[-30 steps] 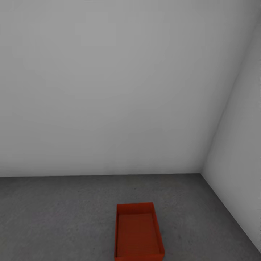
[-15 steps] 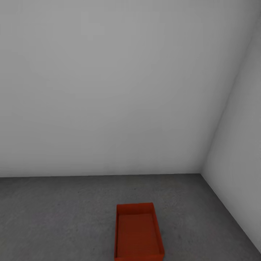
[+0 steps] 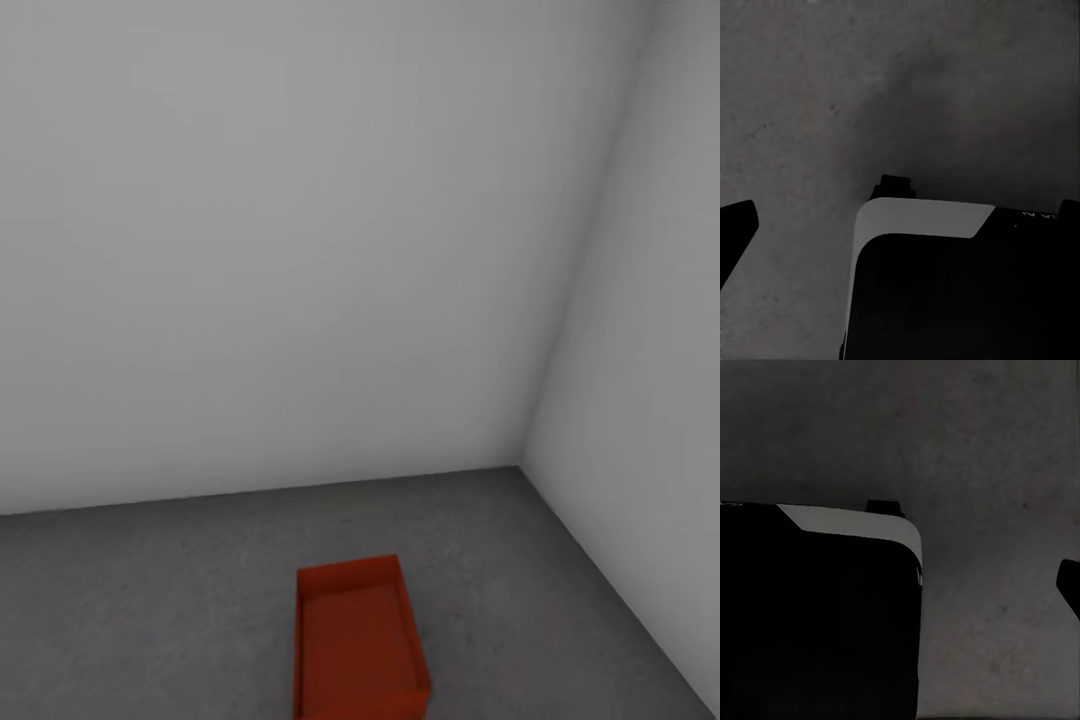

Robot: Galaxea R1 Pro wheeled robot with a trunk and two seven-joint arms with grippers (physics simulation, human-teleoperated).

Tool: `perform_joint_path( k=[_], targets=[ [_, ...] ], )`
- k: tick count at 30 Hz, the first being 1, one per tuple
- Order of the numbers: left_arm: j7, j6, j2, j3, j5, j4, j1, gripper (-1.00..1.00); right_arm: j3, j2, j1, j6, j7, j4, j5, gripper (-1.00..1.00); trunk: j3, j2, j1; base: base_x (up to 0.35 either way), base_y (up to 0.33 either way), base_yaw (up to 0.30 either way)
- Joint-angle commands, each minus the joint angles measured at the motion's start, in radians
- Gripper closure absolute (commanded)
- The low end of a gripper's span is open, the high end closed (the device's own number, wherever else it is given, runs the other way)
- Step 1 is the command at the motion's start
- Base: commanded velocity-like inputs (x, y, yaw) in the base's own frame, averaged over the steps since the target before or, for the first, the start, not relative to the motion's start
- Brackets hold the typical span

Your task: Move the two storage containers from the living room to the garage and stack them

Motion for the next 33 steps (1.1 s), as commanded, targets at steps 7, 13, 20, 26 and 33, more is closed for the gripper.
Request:
perform_joint_path(
  k=[7, 13, 20, 26, 33],
  targets=[
    [0.001, -0.002, 0.0, 0.004, 0.007, 0.0, 0.0, -1.0, 0.008, 0.001, -0.001, -0.003, -0.001, 0.002, -0.008, -1.0, -0.001, -0.001, 0.0, 0.0, 0.0, -0.295],
    [0.002, -0.002, 0.001, 0.004, 0.007, 0.0, 0.0, -1.0, 0.008, 0.001, -0.001, -0.003, -0.001, 0.002, -0.008, -1.0, -0.001, -0.001, 0.0, 0.0, 0.0, -0.295],
    [0.002, -0.002, 0.0, 0.004, 0.007, 0.0, 0.0, -1.0, 0.008, 0.001, -0.001, -0.003, -0.001, 0.002, -0.008, -1.0, -0.001, -0.001, 0.0, 0.0, 0.0, -0.295],
    [0.002, -0.002, 0.0, 0.004, 0.007, 0.0, 0.0, -1.0, 0.009, 0.001, -0.001, -0.003, -0.001, 0.002, -0.008, -1.0, -0.001, -0.001, 0.0, 0.0, 0.0, -0.295],
    [0.002, -0.002, 0.0, 0.004, 0.007, 0.0, 0.0, -1.0, 0.009, 0.002, -0.001, -0.003, -0.001, 0.002, -0.008, -1.0, 0.002, -0.001, 0.0, 0.0, 0.0, -0.295]
  ],
)
